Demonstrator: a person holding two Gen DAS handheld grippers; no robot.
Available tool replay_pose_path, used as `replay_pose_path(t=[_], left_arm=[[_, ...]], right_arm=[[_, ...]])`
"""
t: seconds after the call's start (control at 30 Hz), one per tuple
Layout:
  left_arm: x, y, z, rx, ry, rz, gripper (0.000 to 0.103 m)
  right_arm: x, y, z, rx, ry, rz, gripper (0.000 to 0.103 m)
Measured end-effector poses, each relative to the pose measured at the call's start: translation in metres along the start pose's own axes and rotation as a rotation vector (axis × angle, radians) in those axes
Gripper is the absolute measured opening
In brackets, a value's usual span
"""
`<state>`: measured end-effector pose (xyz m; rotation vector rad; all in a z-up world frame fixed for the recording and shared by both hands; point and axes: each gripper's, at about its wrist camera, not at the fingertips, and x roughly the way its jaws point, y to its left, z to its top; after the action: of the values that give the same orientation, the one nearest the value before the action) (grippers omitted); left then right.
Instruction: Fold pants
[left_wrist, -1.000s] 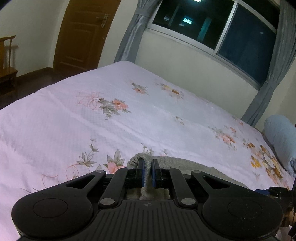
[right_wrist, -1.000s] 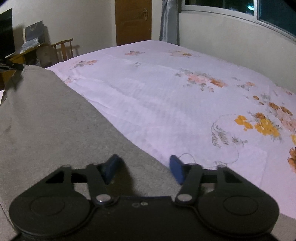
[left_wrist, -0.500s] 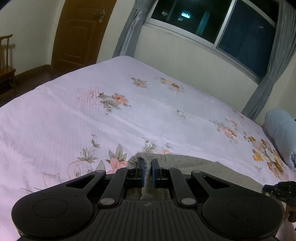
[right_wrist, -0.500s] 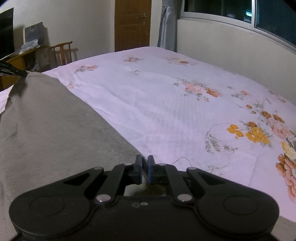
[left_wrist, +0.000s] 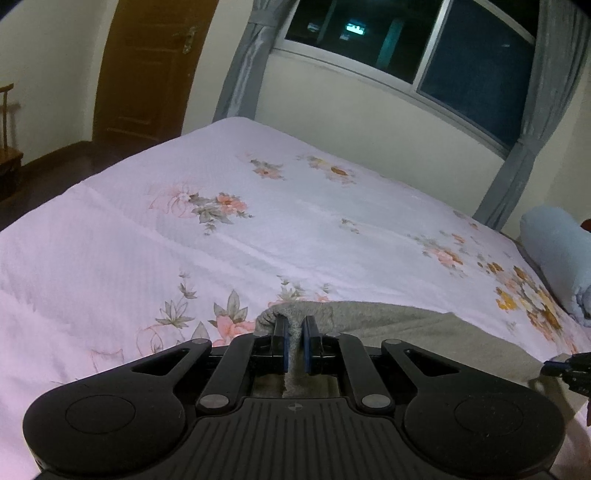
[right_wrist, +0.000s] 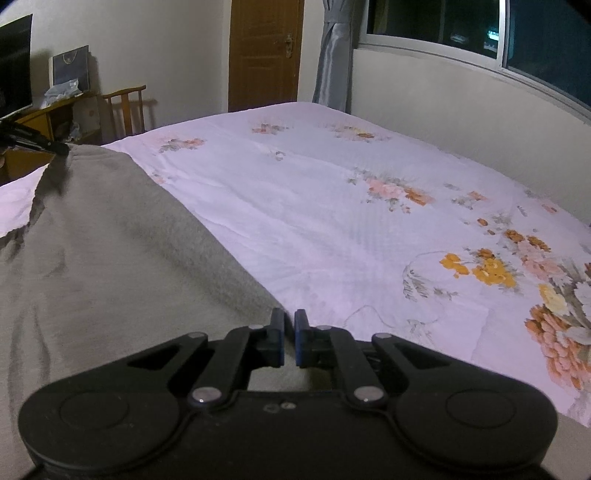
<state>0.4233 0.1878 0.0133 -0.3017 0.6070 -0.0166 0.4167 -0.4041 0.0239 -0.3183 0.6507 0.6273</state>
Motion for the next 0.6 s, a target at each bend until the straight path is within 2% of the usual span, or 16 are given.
replay_pose_path(t=[0.23, 0.4, 0.47, 0.57, 0.6], left_arm=[[-0.006, 0.001, 0.008, 0.102, -0.005, -0.061, 0.007], [-0.011, 0.004, 0.013, 0.171, -0.007, -0.141, 0.007], [-0.012, 0.003, 0.011, 0.187, -0.008, -0.144, 0.007], [-0.024, 0.005, 0.007, 0.173, -0.063, -0.180, 0.007], [-0.029, 0.006, 0.006, 0.168, -0.085, -0.194, 0.007]], right_arm=[[-0.038, 0.020, -0.001, -0.008, 0.000, -0.033, 0.000], [-0.068, 0.032, -0.006, -0.006, 0.009, -0.062, 0.000], [-0.072, 0.035, -0.006, -0.018, 0.022, -0.071, 0.000], [-0.064, 0.028, 0.001, 0.001, 0.010, -0.104, 0.001], [-0.059, 0.024, 0.003, 0.014, 0.002, -0.104, 0.008]])
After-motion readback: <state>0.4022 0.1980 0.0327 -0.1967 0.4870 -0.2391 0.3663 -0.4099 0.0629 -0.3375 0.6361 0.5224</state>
